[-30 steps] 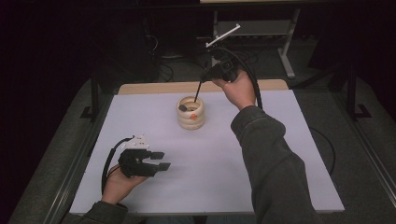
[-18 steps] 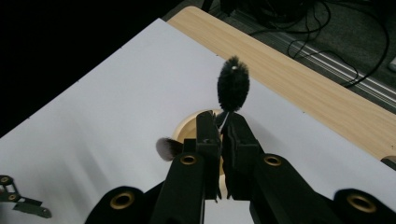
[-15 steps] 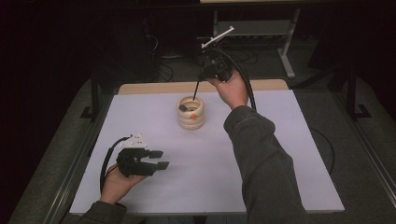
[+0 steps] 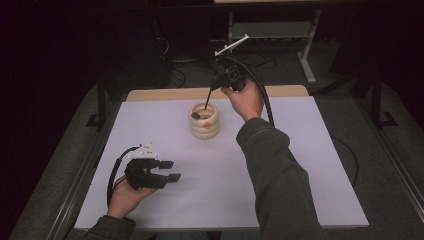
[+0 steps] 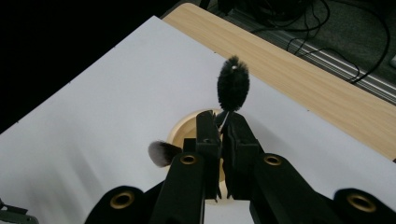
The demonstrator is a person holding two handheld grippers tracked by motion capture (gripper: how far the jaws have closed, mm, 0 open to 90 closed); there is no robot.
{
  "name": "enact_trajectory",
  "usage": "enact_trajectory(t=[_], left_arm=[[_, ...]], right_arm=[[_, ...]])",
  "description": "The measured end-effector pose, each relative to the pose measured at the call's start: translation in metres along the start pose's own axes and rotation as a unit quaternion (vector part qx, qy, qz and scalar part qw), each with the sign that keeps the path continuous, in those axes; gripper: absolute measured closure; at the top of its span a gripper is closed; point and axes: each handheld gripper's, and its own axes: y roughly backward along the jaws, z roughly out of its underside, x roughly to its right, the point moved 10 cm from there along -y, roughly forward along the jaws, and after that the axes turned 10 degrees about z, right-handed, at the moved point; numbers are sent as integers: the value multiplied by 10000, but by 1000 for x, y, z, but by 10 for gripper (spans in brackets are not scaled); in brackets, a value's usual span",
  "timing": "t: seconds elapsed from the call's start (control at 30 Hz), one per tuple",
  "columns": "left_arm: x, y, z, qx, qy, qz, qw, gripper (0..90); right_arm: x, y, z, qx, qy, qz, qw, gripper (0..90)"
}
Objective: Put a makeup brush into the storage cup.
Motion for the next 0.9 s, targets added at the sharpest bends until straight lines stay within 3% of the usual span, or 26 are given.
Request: enact_trajectory(t=[0.17, 0.3, 0.57, 0.7, 0.9], left_arm=[[1, -1, 0, -32, -79, -28, 10000, 431], [1, 0, 0, -27, -60, -16, 10000, 428], [1, 1, -1, 2, -45, -20, 10000, 424], [1, 0, 0, -9, -20, -12, 10000, 419], [-1, 1, 1, -12, -11, -35, 10000, 414]], right_arm=[[1, -3, 2, 34, -7, -16, 10000, 846], [3, -8, 8, 0, -128, -28, 9999, 846], [5, -17, 16, -30, -104, -70, 9999, 846], [5, -19, 20, -46, -252, -99, 9996, 846], [7, -23, 24, -56, -193, -103, 9997, 846]])
